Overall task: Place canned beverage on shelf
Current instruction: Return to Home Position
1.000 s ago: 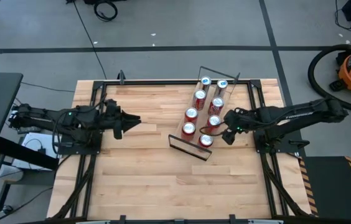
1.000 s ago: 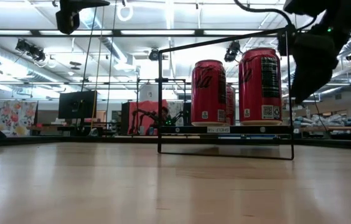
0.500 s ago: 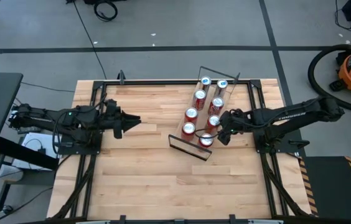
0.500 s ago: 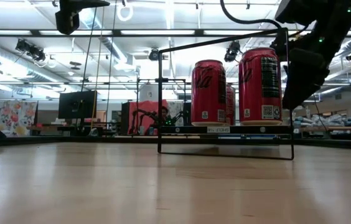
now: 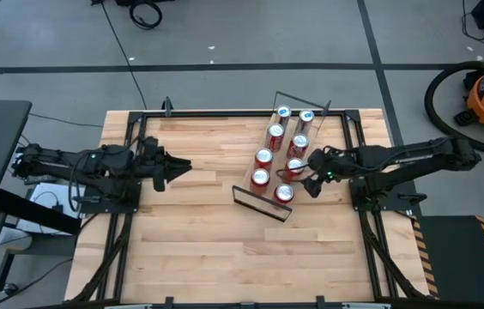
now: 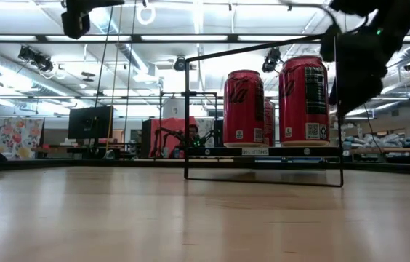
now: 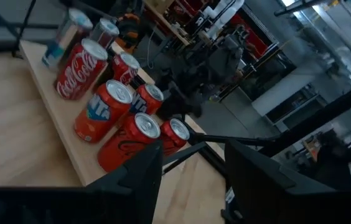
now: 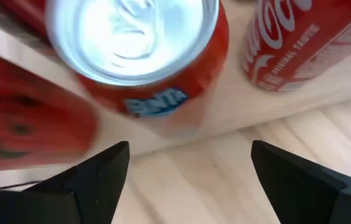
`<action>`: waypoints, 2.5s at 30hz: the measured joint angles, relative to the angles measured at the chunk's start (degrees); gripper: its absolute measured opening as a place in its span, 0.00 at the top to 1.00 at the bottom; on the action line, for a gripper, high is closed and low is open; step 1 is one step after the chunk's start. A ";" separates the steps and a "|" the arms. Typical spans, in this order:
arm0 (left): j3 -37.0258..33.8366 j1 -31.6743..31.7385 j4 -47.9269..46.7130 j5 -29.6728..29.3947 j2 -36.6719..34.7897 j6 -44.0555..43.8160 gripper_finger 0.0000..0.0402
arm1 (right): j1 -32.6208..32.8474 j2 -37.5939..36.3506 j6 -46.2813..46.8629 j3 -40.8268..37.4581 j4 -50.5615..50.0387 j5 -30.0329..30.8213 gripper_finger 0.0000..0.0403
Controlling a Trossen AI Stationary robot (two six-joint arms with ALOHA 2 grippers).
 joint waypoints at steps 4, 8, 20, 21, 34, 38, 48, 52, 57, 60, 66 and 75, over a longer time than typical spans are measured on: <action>0.02 -0.02 -0.57 -1.64 -2.97 5.21 0.55 | 1.31 -6.40 1.43 0.02 2.84 -1.62 0.14; 0.02 -0.02 -3.05 -4.96 -5.42 9.25 0.57 | 2.88 -13.11 0.67 0.02 8.02 -0.22 0.14; 0.02 0.00 -5.30 -5.72 -7.33 14.92 0.71 | 4.20 -29.81 4.27 -16.22 30.13 5.65 0.14; 0.02 0.00 -5.12 -5.72 -7.23 15.30 0.72 | 4.20 -30.82 5.30 -18.30 33.32 5.48 0.14; 0.00 0.09 -3.95 -5.75 -4.76 14.38 0.90 | 4.22 -45.24 5.41 -24.64 36.48 7.35 0.14; -0.09 0.09 -3.09 -5.72 -1.51 14.17 0.94 | 4.22 -50.90 4.45 -24.64 32.77 10.08 0.14; -7.90 3.67 1.11 -5.68 -5.53 12.55 0.98 | 4.20 -55.14 5.83 -26.98 29.36 12.76 0.14; -14.79 4.18 5.58 -5.54 -11.82 8.82 0.99 | 4.20 -55.16 9.37 -28.72 29.62 9.80 0.14; -19.88 4.13 5.64 -5.51 -17.24 5.03 0.99 | 4.20 -55.16 12.18 -30.12 29.51 8.82 0.14; -22.00 4.13 5.76 -5.76 -20.43 3.48 0.99 | 4.20 -55.16 12.86 -30.32 29.51 8.43 0.14; -24.98 4.13 4.74 -6.97 -26.57 1.52 0.99 | 4.20 -55.16 13.99 -30.32 28.29 7.94 0.14; -32.46 4.07 7.66 -7.12 -30.57 -4.84 0.99 | 4.20 -55.14 14.86 -30.32 28.43 9.39 0.14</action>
